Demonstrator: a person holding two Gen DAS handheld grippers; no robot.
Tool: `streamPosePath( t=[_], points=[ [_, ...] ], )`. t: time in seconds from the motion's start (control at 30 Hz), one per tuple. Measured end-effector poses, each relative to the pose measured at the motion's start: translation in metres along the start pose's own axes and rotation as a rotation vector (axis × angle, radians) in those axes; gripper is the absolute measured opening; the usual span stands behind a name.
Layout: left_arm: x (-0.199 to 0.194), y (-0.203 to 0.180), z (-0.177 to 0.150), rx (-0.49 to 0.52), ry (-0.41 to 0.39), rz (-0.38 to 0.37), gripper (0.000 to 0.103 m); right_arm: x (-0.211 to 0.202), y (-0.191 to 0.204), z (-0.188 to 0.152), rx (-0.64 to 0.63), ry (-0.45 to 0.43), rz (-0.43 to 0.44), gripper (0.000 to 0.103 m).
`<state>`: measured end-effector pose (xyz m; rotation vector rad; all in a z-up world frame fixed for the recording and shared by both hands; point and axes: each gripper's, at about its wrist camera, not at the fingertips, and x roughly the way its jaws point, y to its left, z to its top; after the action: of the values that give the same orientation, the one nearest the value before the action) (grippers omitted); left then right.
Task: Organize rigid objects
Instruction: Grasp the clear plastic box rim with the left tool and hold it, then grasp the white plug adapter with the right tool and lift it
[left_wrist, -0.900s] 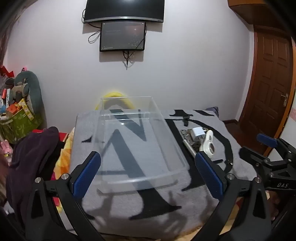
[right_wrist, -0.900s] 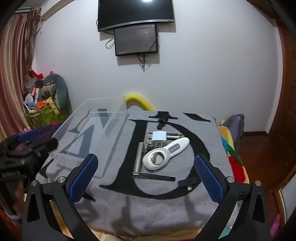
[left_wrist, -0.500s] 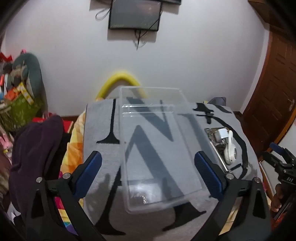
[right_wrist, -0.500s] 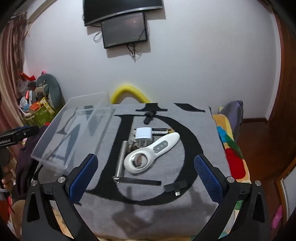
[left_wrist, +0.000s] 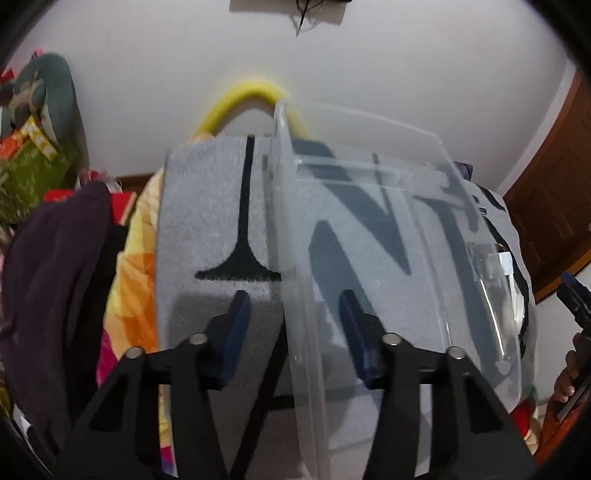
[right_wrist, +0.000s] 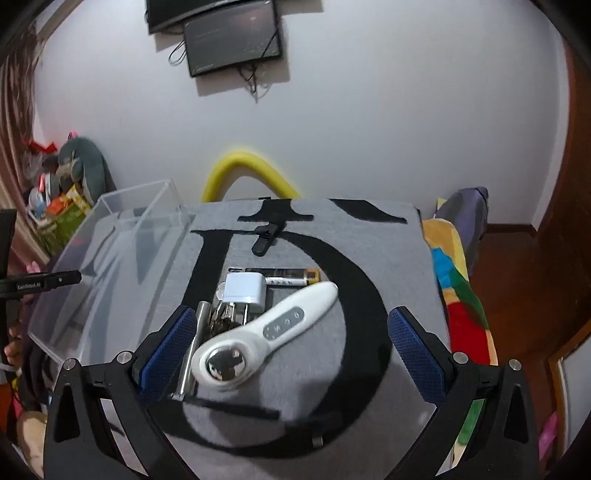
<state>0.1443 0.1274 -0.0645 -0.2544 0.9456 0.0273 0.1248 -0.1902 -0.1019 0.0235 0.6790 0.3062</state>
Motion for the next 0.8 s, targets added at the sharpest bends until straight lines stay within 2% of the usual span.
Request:
streamPosePath(
  t=[0.1, 0.23, 0.3, 0.5, 0.57, 0.67, 0.8],
  points=[
    [0.010, 0.004, 0.001, -0.005, 0.017, -0.009, 0.030, 0.016, 0.005, 0.007, -0.009, 0.030, 0.022, 0.097],
    [0.019, 0.010, 0.002, -0.029, 0.021, -0.058, 0.024, 0.041, 0.017, 0.012, -0.035, 0.083, 0.037, 0.085],
    [0.017, 0.007, 0.001, -0.009, 0.025, -0.056, 0.017, 0.052, 0.024, 0.012, -0.055, 0.108, 0.032, 0.079],
    [0.015, 0.001, 0.004, 0.031, 0.027, -0.019, 0.015, 0.084, 0.037, 0.012, -0.075, 0.181, 0.007, 0.061],
    [0.015, 0.003, 0.004, 0.034, 0.030, -0.011, 0.015, 0.088, 0.038, 0.013, -0.083, 0.175, -0.026, 0.051],
    [0.015, 0.002, 0.004, 0.032, 0.027, -0.014, 0.015, 0.095, 0.038, 0.014, -0.082, 0.201, -0.008, 0.036],
    [0.014, 0.003, 0.004, 0.032, 0.026, -0.015, 0.015, 0.097, 0.044, 0.012, -0.107, 0.197, -0.028, 0.035]
  ],
)
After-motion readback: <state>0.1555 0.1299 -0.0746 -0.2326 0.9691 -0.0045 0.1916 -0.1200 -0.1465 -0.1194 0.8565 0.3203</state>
